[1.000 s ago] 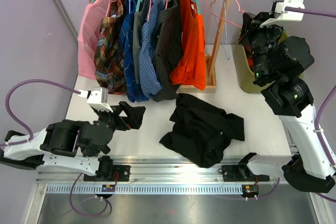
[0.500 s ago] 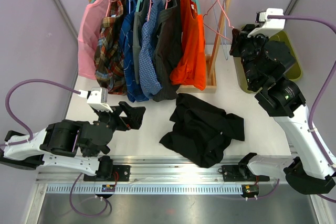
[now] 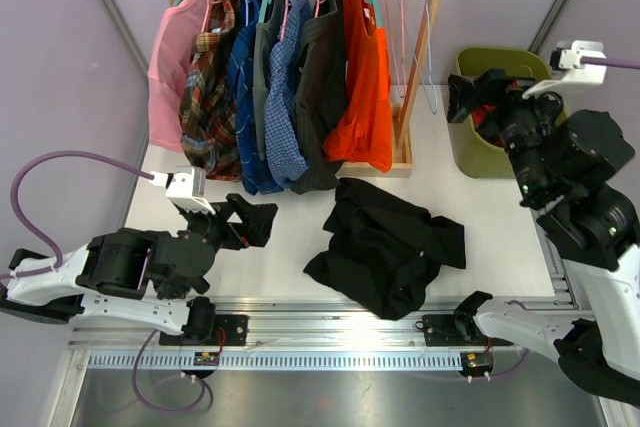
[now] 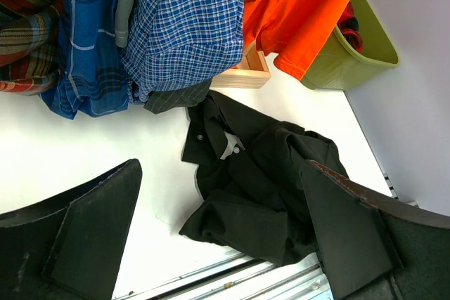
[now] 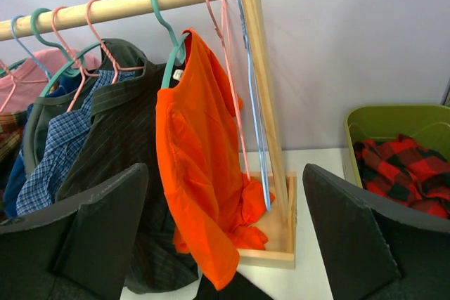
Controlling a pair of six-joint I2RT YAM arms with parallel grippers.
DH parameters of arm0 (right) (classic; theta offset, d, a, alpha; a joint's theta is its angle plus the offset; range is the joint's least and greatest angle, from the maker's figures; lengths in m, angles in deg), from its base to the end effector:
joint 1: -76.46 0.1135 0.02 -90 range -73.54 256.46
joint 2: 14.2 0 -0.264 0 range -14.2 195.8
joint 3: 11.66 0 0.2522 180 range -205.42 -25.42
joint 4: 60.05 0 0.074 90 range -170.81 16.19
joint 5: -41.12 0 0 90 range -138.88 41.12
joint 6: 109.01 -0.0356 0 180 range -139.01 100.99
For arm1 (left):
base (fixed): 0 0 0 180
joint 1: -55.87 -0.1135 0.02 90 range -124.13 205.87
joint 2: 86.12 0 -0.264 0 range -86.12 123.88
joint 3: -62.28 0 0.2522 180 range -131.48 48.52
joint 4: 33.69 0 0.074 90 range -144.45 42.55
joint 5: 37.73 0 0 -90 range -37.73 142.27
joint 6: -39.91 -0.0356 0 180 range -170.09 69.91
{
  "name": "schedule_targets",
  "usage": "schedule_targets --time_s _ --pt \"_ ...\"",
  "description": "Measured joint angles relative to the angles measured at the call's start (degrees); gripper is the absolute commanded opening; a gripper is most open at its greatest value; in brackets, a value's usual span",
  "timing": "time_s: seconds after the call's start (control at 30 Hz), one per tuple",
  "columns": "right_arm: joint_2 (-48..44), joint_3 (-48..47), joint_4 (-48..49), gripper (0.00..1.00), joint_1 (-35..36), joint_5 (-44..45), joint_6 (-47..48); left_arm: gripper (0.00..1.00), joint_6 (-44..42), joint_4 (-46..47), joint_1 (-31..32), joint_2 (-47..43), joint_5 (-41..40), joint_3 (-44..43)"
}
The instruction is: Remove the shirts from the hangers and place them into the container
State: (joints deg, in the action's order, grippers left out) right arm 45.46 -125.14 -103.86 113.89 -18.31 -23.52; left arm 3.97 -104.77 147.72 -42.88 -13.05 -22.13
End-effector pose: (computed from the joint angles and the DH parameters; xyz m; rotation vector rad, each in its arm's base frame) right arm 0.1211 0.0699 0.5631 0.0394 1.4240 0.2322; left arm 0.0293 -0.0955 0.4161 -0.0461 1.8236 -0.6245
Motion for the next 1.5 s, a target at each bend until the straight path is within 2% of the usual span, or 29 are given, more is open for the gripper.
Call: schedule_targets --time_s 0.13,0.23,0.5,0.73,0.87,1.0,1.27,1.33,1.37,1.4,1.43,1.47,1.5 --pt "-3.1 0.8 -7.2 0.99 0.0 -0.2 -3.1 0.99 0.0 0.1 0.0 0.0 0.0 0.3" --pt "-4.6 6.1 -11.8 1.00 0.0 -0.5 -7.1 0.99 0.0 0.1 0.0 0.0 0.0 1.2" --pt "-3.9 40.4 -17.4 0.99 0.0 -11.3 -21.5 0.99 1.0 -0.3 0.0 -2.5 0.2 3.9" --pt "-3.4 56.9 -13.7 0.99 1.9 -16.9 -34.8 0.99 2.9 -1.8 0.0 -3.1 0.2 3.9" --pt "3.6 61.2 -6.7 0.99 7.9 -19.1 -40.3 0.99 3.7 -2.8 0.0 -3.1 0.2 4.1" --pt "17.0 61.8 2.4 0.99 14.0 -21.3 -43.0 0.99 4.3 -3.2 0.0 -3.1 0.2 4.3" --pt "34.7 48.6 11.1 0.98 17.8 -19.0 -44.6 0.99 7.1 -6.2 0.0 -3.3 0.2 4.5" --pt "36.3 47.8 13.9 0.90 18.0 -17.7 -45.3 0.99 7.9 -7.0 0.0 -3.9 0.2 4.9" --pt "36.7 47.8 15.3 0.72 18.1 -17.0 -45.7 0.99 8.3 -7.3 0.0 -4.5 0.2 5.2" --pt "37.1 48.0 16.7 0.59 18.1 -16.4 -46.1 0.99 8.8 -7.5 0.0 -5.1 0.2 5.6" --pt "37.6 48.6 18.5 0.36 18.1 -15.7 -46.9 0.99 9.1 -7.8 0.0 -5.8 0.2 6.0" --pt "37.8 49.3 20.4 0.00 18.0 -15.1 -47.7 0.99 9.3 -7.9 0.0 -6.3 0.2 6.3" --pt "38.4 50.1 22.3 0.00 18.0 -14.7 -49.0 0.99 9.5 -8.2 0.0 -6.8 0.2 6.6"
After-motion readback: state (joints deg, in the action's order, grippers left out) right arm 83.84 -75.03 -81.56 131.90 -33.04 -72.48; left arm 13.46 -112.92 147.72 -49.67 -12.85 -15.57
